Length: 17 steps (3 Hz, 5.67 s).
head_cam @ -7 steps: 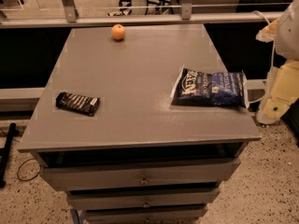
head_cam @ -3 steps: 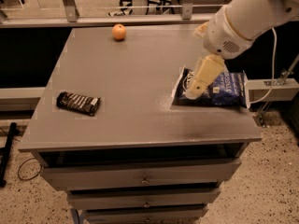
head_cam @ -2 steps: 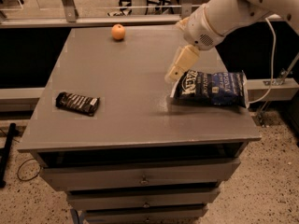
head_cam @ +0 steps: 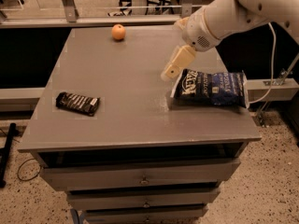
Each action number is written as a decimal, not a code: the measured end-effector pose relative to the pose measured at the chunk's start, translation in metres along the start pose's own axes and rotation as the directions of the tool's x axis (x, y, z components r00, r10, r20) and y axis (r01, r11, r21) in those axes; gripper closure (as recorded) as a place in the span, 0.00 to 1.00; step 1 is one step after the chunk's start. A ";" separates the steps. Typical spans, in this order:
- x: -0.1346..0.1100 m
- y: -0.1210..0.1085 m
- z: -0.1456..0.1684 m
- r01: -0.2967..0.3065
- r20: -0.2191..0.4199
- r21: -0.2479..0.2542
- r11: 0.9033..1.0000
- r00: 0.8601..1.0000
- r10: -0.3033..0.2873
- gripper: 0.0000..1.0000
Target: Move orange near rxbar chocolate
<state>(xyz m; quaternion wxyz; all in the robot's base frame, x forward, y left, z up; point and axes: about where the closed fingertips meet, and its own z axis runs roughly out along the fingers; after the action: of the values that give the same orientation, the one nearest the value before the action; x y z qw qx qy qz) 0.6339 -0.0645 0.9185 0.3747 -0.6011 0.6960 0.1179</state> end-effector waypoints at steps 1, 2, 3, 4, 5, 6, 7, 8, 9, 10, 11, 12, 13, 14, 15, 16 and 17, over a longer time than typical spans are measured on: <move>-0.006 -0.038 0.024 -0.059 0.121 0.083 0.995 0.991 0.049 0.00; -0.015 -0.085 0.059 -0.125 0.223 0.120 0.985 0.970 0.096 0.00; -0.041 -0.123 0.095 -0.168 0.289 0.112 0.980 0.948 0.129 0.00; -0.071 -0.141 0.136 -0.193 0.310 0.080 0.978 0.937 0.160 0.00; -0.093 -0.151 0.171 -0.219 0.277 0.099 0.971 0.943 0.184 0.00; -0.099 -0.158 0.201 -0.257 0.273 0.132 0.958 0.938 0.214 0.00; -0.098 -0.170 0.224 -0.295 0.267 0.180 0.939 0.933 0.242 0.00; -0.087 -0.187 0.233 -0.339 0.274 0.211 0.917 0.921 0.278 0.00; -0.080 -0.197 0.240 -0.370 0.277 0.216 0.904 0.911 0.306 0.00; -0.078 -0.202 0.250 -0.391 0.283 0.203 0.898 0.901 0.329 0.00; -0.079 -0.202 0.263 -0.400 0.279 0.182 0.898 0.897 0.343 0.01; -0.075 -0.204 0.269 -0.408 0.278 0.180 0.895 0.894 0.352 0.19; -0.071 -0.207 0.266 -0.410 0.282 0.194 0.891 0.894 0.350 0.42; -0.071 -0.207 0.256 -0.402 0.296 0.203 0.893 0.895 0.335 0.65; -0.079 -0.195 0.235 -0.368 0.322 0.186 0.911 0.899 0.298 0.88; -0.093 -0.166 0.207 -0.302 0.353 0.133 0.944 0.904 0.240 1.00; -0.099 -0.123 0.179 -0.213 0.359 0.040 0.976 0.915 0.185 1.00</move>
Offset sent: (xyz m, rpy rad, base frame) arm 0.1823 0.0433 0.0076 0.3983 -0.1450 -0.1581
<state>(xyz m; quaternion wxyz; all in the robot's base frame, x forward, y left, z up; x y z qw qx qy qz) 0.8151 0.0895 0.8957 0.5028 -0.4809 0.6790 0.2343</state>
